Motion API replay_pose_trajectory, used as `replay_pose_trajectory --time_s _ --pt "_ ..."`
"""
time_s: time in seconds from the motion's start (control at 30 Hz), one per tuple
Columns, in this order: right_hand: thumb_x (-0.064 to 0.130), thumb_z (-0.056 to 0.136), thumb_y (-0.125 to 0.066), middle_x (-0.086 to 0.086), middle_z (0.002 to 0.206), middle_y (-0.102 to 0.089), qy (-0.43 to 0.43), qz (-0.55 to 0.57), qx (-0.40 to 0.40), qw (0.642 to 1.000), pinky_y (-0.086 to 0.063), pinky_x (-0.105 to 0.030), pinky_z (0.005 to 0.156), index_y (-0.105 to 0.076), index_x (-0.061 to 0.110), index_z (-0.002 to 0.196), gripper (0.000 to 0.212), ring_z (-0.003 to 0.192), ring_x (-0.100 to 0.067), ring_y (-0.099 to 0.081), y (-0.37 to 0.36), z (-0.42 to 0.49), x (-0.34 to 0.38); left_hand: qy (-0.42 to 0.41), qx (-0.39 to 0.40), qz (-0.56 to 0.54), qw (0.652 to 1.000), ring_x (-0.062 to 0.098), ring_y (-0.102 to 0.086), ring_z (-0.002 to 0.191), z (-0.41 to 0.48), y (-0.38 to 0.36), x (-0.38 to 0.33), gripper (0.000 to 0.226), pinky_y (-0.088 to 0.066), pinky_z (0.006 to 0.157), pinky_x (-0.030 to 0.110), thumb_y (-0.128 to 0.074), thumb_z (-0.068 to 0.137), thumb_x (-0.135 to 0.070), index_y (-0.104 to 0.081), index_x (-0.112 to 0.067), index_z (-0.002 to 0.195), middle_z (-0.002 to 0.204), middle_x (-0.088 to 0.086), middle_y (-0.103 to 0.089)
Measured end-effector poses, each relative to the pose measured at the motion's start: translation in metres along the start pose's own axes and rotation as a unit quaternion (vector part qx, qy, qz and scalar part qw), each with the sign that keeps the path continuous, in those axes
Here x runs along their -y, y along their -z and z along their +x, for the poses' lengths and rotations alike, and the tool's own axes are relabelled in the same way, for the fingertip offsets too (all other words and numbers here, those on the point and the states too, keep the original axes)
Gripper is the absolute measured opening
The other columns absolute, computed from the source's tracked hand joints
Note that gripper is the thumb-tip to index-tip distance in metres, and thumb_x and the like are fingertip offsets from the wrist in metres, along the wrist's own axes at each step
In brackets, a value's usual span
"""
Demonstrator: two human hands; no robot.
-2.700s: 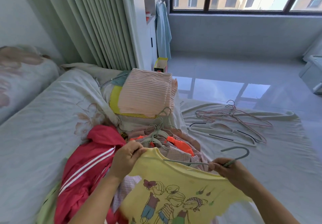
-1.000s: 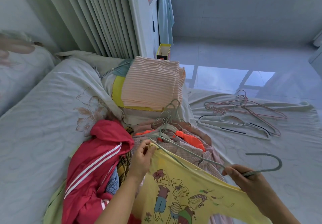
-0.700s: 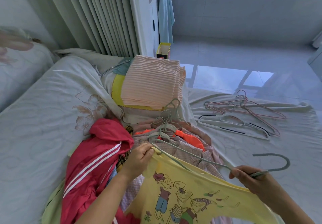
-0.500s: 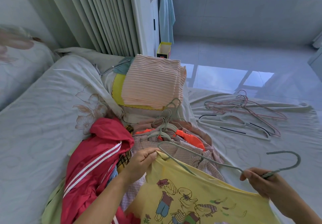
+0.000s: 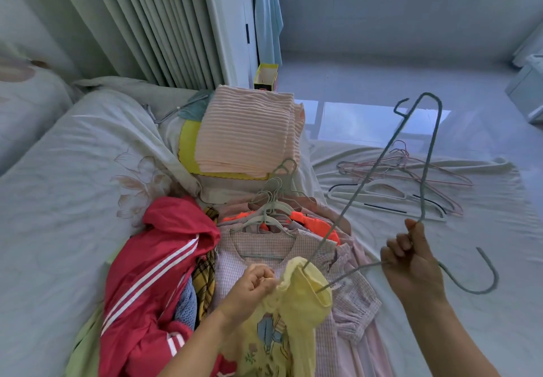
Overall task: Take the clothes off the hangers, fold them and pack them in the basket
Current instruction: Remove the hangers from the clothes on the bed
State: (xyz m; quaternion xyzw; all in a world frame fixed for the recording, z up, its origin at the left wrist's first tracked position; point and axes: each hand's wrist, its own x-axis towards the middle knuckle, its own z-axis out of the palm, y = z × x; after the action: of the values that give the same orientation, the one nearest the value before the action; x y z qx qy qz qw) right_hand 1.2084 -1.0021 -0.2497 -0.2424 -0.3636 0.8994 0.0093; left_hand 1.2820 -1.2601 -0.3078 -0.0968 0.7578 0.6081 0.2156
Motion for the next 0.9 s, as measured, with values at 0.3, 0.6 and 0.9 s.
replay_pose_trajectory --time_s 0.3,0.6,0.9 --pt "0.03 0.082 -0.05 0.01 0.044 -0.032 0.045 -0.095 0.06 0.993 -0.02 -0.014 0.038 -0.071 0.023 0.064 0.029 0.038 -0.003 -0.027 -0.035 -0.011 -0.002 0.035 -0.005 0.266 0.963 0.017 -0.059 0.088 0.019 -0.03 0.023 0.013 -0.047 0.076 0.031 -0.068 0.081 -0.031 -0.058 -0.024 0.084 0.095 -0.003 -0.063" --pt "0.014 0.096 -0.047 0.011 0.04 -0.041 0.101 -0.25 -0.034 0.962 -0.024 -0.012 0.034 -0.056 0.019 0.086 0.015 0.035 0.0 -0.033 0.034 0.058 0.055 0.123 -0.047 0.305 0.943 0.018 -0.056 0.098 0.005 0.016 0.087 0.012 -0.045 0.084 0.03 -0.055 0.087 -0.025 -0.056 -0.028 0.098 0.099 -0.004 -0.05" --pt "0.012 0.086 -0.064 -0.017 0.092 -0.069 0.057 -0.663 -0.013 0.746 -0.045 -0.035 0.078 -0.068 0.002 0.093 0.013 0.083 -0.025 -0.061 0.087 0.17 0.015 0.145 -0.166 -0.131 0.967 0.027 -0.063 0.074 0.04 -0.012 0.063 0.005 -0.049 0.064 0.032 -0.063 0.086 -0.005 -0.064 -0.004 0.09 0.079 0.012 -0.069"
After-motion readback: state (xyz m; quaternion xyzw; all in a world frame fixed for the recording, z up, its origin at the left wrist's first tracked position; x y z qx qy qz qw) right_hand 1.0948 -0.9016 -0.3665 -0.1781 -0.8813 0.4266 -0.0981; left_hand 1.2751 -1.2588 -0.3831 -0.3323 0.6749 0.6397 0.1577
